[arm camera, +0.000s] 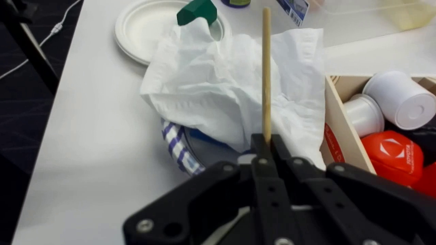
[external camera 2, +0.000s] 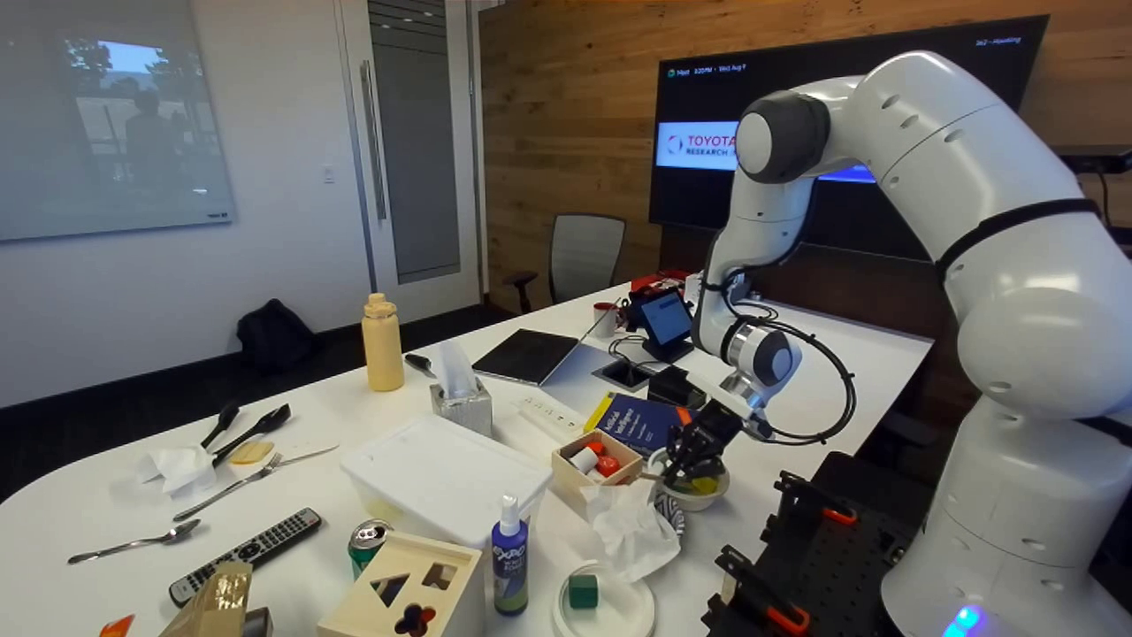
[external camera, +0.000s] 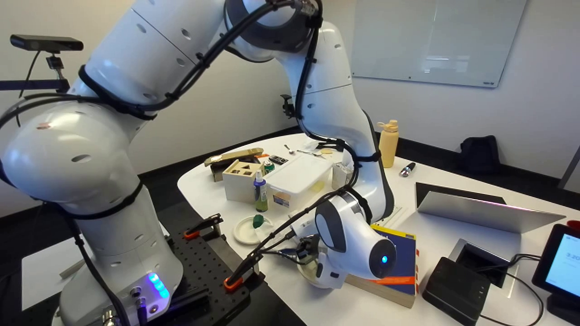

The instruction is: Use the chopstick to stir in the white bowl

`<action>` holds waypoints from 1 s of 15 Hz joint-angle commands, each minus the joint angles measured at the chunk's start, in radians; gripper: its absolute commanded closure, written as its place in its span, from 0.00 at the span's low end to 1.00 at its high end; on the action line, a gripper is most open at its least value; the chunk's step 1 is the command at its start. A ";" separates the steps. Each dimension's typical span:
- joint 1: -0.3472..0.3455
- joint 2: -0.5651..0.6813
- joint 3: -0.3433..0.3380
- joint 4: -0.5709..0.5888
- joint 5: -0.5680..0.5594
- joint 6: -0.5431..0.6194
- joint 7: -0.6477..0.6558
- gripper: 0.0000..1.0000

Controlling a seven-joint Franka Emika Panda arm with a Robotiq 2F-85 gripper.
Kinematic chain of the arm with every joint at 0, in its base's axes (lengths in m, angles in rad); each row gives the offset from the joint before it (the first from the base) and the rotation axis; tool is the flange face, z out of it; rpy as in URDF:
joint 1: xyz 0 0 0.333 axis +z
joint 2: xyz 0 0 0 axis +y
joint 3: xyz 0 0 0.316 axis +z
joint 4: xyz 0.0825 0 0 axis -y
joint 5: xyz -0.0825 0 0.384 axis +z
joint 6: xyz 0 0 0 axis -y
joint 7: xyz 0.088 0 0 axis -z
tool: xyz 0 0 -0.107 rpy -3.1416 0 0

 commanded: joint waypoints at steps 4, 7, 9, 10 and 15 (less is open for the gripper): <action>-0.009 -0.010 -0.006 0.001 -0.111 -0.183 0.051 0.99; -0.005 -0.014 -0.025 -0.003 -0.149 -0.214 0.097 0.99; 0.011 -0.044 -0.038 -0.030 -0.131 -0.165 0.083 0.99; 0.021 -0.060 -0.042 -0.043 -0.126 -0.144 0.070 0.99; 0.109 -0.212 -0.036 -0.163 -0.168 -0.070 0.060 0.99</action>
